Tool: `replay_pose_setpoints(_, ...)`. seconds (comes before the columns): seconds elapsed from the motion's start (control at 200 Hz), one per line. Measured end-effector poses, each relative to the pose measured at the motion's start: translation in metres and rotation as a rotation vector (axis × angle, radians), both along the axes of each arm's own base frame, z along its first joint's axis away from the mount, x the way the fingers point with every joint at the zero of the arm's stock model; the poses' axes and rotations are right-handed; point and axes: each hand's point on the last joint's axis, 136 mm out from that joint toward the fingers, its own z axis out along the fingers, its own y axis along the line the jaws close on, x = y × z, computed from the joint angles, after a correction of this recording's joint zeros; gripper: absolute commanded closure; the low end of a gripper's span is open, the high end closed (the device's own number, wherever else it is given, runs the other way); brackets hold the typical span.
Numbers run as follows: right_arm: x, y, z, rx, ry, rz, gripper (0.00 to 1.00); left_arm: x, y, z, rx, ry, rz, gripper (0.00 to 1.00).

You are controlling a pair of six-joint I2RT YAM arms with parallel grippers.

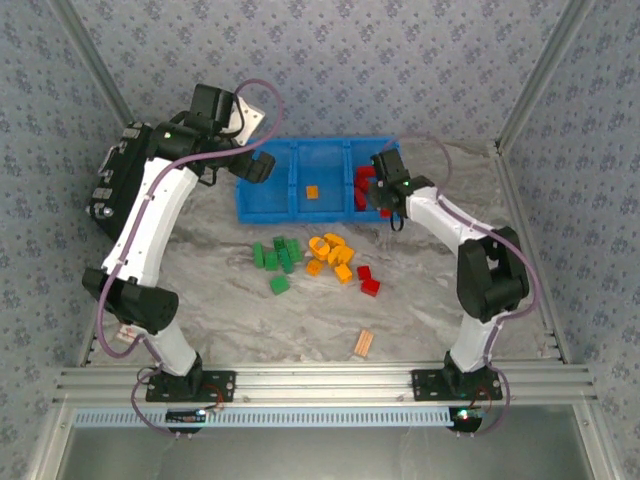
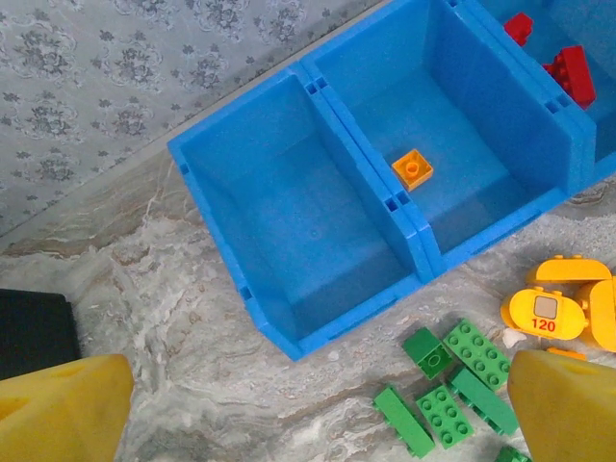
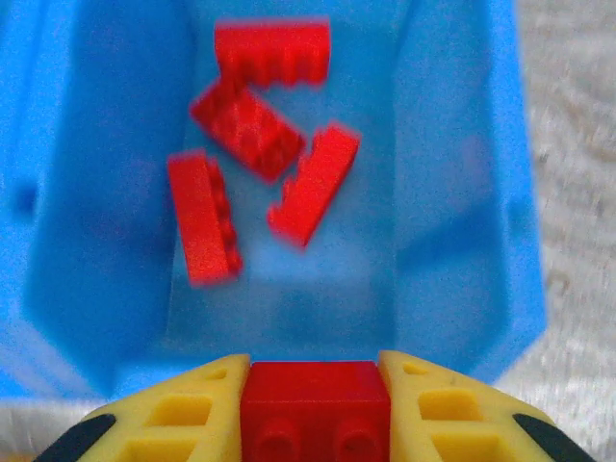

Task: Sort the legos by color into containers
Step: Place the lego in the container.

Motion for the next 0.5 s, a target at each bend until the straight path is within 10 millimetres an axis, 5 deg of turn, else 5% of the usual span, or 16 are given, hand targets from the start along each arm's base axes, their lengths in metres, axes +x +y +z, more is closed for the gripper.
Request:
replay_pose_setpoints(0.15, 0.035, -0.001, 0.001, 0.012, -0.048, -0.019, 0.70, 0.000, 0.001, -0.003, 0.024, 0.001, -0.014, 0.00)
replay_pose_setpoints(0.5, 0.092, 0.014, -0.041, 0.029, -0.024, -0.013, 0.67, -0.002, 0.008, -0.025, 0.099, 0.037, -0.028, 0.00)
